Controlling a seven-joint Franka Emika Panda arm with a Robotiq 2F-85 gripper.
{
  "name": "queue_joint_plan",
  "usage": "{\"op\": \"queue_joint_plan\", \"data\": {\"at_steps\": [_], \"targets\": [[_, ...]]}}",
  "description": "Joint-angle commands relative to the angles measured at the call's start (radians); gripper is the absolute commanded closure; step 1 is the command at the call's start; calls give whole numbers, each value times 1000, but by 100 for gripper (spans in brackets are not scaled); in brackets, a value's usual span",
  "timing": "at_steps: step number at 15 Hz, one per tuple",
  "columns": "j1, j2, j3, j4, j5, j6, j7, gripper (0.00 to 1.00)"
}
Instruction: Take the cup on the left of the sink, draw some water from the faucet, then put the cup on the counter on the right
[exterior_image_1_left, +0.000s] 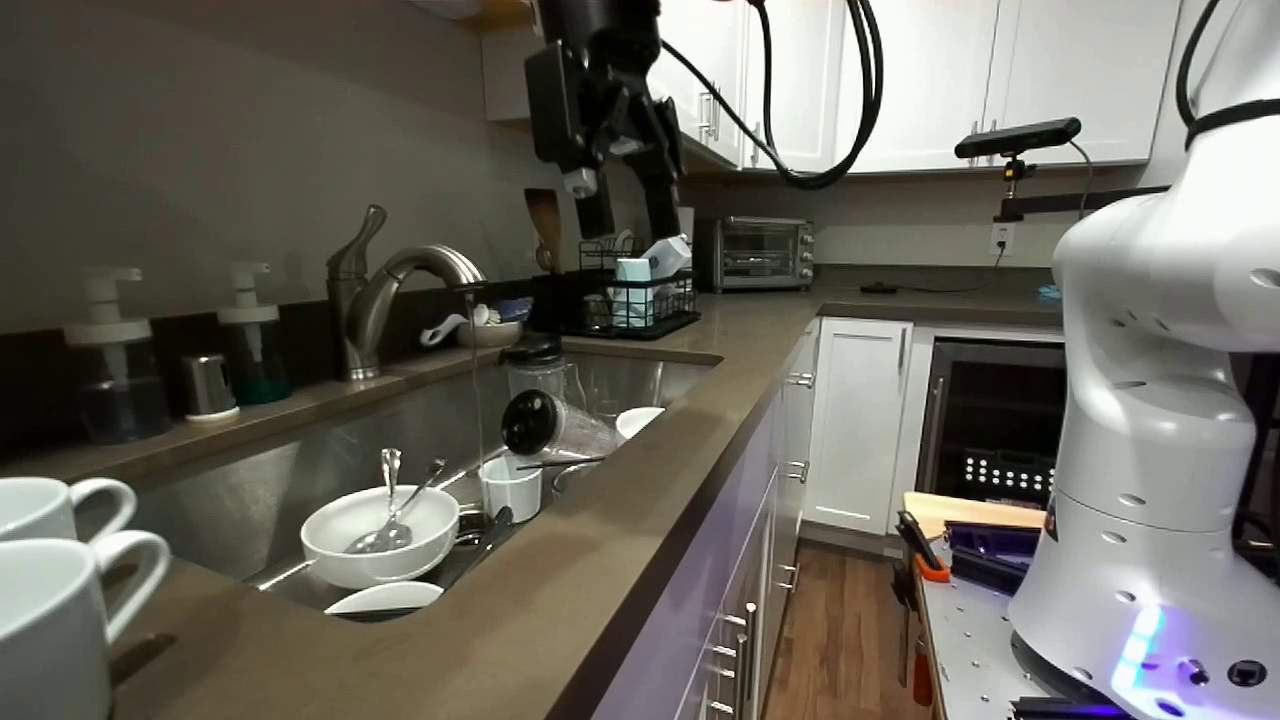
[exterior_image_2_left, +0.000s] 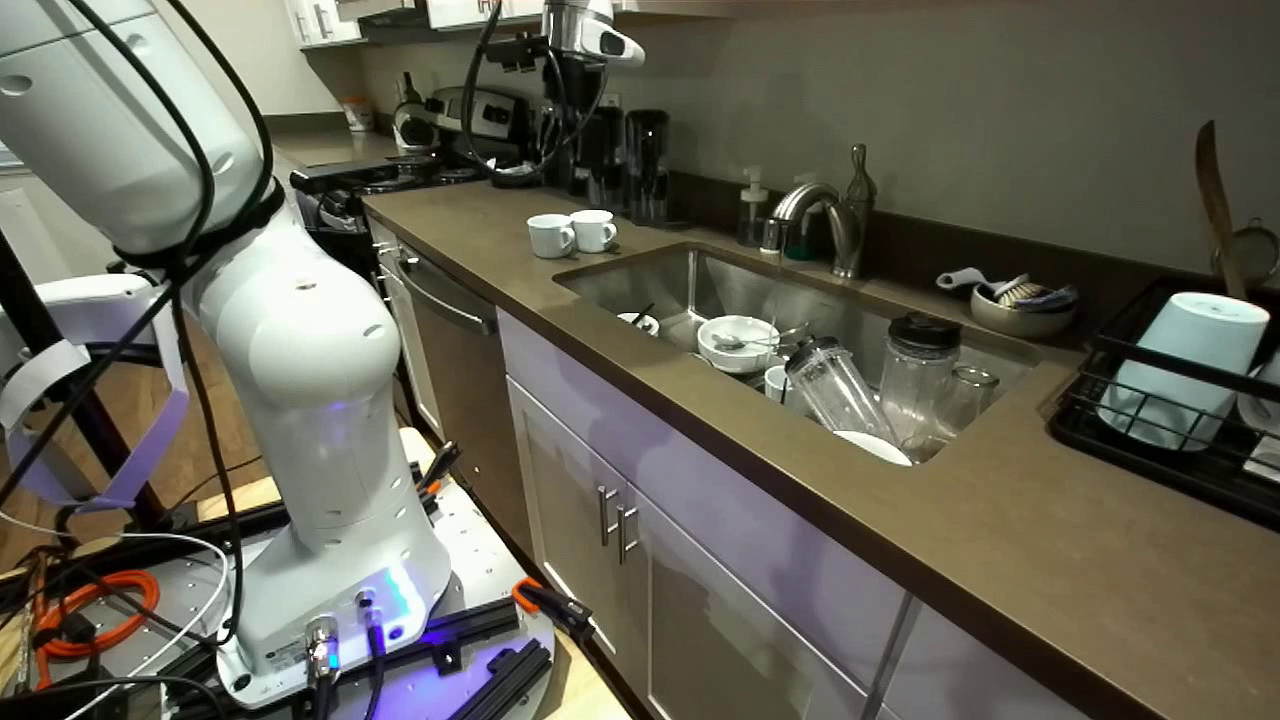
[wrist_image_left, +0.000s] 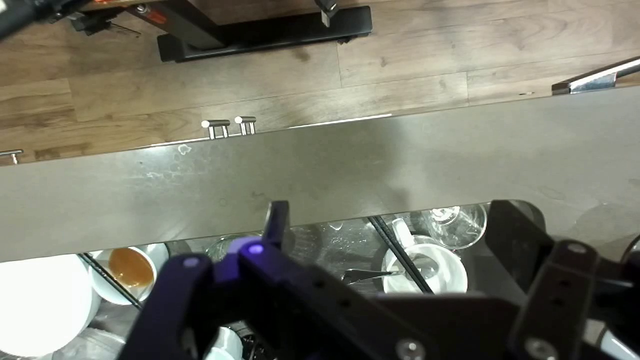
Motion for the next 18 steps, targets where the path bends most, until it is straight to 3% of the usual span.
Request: {"op": "queue_joint_plan", "data": {"at_steps": [1, 5, 9, 14, 18], "targets": [[11, 2, -9, 2, -3, -2, 3, 0], [7, 13, -12, 3, -11, 19, -5, 0], [6, 116, -26, 21, -50, 191, -87, 0], [34, 299, -42, 76, -68, 380, -291, 0], [59, 428, -43, 175, -78, 440, -465, 0]]}}
